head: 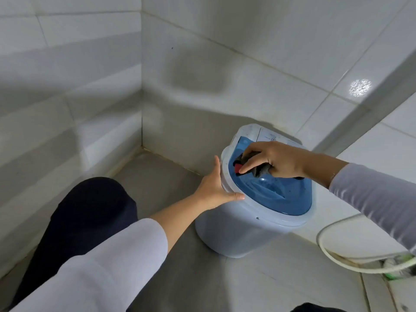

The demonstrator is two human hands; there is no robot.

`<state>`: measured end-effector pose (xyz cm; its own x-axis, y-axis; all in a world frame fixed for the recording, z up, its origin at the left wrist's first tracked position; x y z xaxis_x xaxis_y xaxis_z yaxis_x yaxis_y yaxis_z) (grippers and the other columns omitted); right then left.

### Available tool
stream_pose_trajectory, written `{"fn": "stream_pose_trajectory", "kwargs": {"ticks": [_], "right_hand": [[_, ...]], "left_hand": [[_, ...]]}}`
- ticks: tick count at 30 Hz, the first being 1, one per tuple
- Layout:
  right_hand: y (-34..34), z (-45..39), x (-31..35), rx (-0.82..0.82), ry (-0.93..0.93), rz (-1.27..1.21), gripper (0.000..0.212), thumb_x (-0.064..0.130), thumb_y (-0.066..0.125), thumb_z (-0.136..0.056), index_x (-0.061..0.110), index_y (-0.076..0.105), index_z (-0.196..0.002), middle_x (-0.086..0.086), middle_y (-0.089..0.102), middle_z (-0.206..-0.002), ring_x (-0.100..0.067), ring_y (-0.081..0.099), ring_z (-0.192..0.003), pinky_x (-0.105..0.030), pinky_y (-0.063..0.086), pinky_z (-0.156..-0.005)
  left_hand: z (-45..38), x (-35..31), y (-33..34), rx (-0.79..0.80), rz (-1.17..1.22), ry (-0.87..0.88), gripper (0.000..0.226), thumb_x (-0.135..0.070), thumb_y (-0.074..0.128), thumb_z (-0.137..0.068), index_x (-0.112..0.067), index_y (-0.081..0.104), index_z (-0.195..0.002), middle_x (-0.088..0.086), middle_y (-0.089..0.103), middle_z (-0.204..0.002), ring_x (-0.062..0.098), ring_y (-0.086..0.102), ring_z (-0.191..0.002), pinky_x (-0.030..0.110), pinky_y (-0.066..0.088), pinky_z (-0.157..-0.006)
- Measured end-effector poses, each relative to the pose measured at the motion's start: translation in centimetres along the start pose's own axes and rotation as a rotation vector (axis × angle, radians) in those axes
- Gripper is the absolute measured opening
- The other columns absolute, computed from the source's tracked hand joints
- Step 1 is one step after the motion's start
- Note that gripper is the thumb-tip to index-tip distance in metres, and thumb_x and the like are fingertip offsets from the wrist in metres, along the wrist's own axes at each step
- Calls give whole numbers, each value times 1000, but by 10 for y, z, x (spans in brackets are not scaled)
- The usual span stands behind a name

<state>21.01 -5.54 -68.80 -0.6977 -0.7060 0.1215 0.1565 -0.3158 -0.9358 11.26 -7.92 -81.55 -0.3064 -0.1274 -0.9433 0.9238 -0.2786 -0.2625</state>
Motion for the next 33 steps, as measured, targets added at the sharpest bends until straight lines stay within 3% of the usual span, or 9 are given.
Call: {"fn": "stream_pose_trajectory", "kwargs": {"ticks": [5, 10, 14, 17, 19, 21, 24, 30, 33], "right_hand": [[8, -15, 7, 16, -250, 110, 56, -11, 60, -77, 29, 68, -114, 0, 57, -123, -17, 60, -105, -23, 49, -86], [33, -24, 7, 21, -430, 252, 53, -8, 64, -73, 28, 69, -112, 3, 62, -123, -28, 56, -105, -36, 53, -80], [38, -27, 3, -29, -485, 325, 54, -4, 67, -72, 32, 69, -112, 5, 64, -124, -28, 58, -102, -29, 49, -68], [36, -30, 3, -69, -489, 343, 51, -1, 66, -76, 35, 67, -114, 7, 63, -126, -26, 56, -100, -26, 43, -67], [35, -33, 4, -90, -464, 348, 50, 1, 64, -79, 35, 65, -116, 8, 62, -127, -24, 54, -99, -27, 41, -67], [34, -38, 2, -96, -419, 341, 50, 1, 61, -81, 35, 64, -118, 8, 61, -128, -24, 52, -101, -31, 46, -70], [30, -44, -4, -121, -374, 320, 50, 0, 59, -81, 34, 64, -119, 8, 62, -128, -24, 52, -99, -41, 52, -75], [23, -59, -26, -145, -245, 351, 53, 0, 57, -84, 36, 59, -124, 8, 58, -132, -22, 50, -105, -25, 32, -70], [20, -67, -37, -154, -181, 352, 51, 3, 54, -87, 36, 57, -126, 8, 57, -134, -21, 49, -106, -27, 38, -72]], "left_hand": [[-3, 10, 0, -60, 25, -56, 135, -37, 85, -66, -29, -23, -148, -6, 19, -159, 18, 24, -145, 23, 29, -104], [-4, 10, 1, -59, 23, -59, 132, -32, 83, -70, -23, -22, -149, -9, 30, -155, 13, 28, -142, 16, 27, -98], [-5, 9, 1, -31, -95, -54, 116, -44, 80, -69, -24, 2, -152, -12, 21, -157, 14, 23, -145, 18, 25, -107], [-5, 6, 0, -27, -167, -17, 93, -53, 78, -65, -34, 25, -138, -18, 35, -144, 12, 33, -136, 23, 31, -109], [-5, 5, 1, -22, -247, -12, 110, -63, 75, -60, -35, 13, -147, -6, 16, -159, 17, 18, -147, 49, 21, -118], [-7, 5, -1, -29, -351, -31, 118, -63, 72, -66, -33, -3, -151, -5, -8, -162, 17, -4, -150, 60, 1, -118], [-9, 3, -2, -37, -458, -22, 116, -66, 69, -67, -35, -4, -151, -4, -20, -160, 17, -20, -147, 63, -9, -112], [-12, 9, -4, -39, -518, -53, 123, -72, 67, -63, -30, -7, -152, -8, -28, -157, 12, -29, -143, 65, -11, -111], [-13, 11, -4, -37, -513, -50, 124, -73, 66, -62, -31, -7, -152, -9, -28, -157, 12, -29, -143, 65, -11, -110]]}}
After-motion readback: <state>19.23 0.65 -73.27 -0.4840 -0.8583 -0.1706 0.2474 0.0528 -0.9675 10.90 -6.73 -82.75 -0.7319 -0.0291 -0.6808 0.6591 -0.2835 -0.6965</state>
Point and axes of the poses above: each hand's wrist, its own z-axis away from the middle knuckle, its own y-axis out of the palm, x = y × z, the point moved 7 cm from there along -z, towards the middle knuckle
